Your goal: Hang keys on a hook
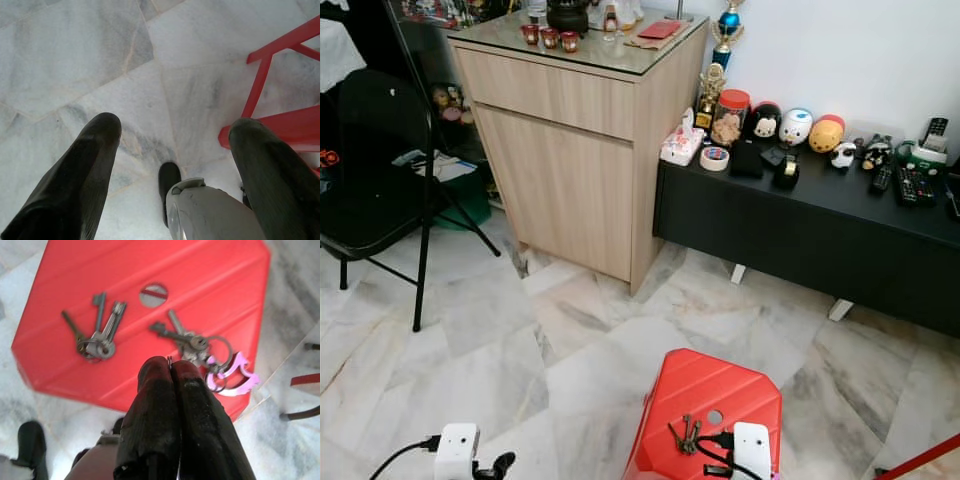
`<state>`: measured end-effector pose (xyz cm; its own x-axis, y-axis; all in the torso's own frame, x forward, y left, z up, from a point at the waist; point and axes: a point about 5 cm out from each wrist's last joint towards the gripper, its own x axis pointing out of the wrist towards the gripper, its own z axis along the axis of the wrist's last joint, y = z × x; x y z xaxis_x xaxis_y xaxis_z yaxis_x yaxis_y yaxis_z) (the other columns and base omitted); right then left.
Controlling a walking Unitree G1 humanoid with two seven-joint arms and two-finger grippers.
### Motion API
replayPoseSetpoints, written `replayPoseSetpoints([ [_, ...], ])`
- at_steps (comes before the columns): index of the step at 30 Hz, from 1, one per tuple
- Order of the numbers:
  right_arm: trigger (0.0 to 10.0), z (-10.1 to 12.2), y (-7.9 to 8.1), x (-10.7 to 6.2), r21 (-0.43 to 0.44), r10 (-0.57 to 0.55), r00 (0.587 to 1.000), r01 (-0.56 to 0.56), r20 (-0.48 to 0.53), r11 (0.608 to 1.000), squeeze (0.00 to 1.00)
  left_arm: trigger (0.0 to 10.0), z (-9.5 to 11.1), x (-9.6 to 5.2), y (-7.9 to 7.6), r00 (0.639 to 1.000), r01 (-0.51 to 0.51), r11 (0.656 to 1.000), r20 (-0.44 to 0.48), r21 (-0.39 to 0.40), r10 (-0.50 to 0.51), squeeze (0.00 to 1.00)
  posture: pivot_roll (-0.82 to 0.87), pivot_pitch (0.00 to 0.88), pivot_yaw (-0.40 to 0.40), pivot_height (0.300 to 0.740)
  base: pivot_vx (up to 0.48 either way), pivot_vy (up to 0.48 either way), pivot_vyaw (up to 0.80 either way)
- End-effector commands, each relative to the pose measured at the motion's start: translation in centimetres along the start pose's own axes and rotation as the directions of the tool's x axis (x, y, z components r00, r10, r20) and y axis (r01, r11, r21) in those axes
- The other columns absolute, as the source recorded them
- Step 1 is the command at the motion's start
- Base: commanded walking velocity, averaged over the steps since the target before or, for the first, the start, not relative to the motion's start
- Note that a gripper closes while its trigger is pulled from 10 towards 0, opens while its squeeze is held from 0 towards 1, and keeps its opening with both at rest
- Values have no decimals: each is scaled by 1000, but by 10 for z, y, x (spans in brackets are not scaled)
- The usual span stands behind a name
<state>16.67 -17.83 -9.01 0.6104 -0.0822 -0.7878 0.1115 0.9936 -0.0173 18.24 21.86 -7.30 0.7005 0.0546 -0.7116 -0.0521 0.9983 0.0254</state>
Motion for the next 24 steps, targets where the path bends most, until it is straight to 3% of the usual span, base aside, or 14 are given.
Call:
replayPoseSetpoints([
  [1,10000,-8,-3,-2,12,-12,999,12,-38,1000,0,10000,-3,0,-1,1000,-2,1000,-21,6,2,0,21,0,-46,740,0,0,0],
  [13,10000,-29,-10,-8,72,-37,995,44,-94,996,0,10000,-10,-3,2,999,-13,1000,-47,13,14,0,17,0,-35,740,0,0,0],
  [20,10000,-28,-14,-8,102,-54,995,63,-89,993,0,10000,-10,-3,3,999,-9,1000,-50,20,10,0,16,0,-13,740,0,0,0],
  [24,10000,-30,-6,-9,121,-47,996,57,-82,991,0,10000,-10,-3,5,999,6,999,-51,48,-4,0,12,0,5,740,0,0,0],
])
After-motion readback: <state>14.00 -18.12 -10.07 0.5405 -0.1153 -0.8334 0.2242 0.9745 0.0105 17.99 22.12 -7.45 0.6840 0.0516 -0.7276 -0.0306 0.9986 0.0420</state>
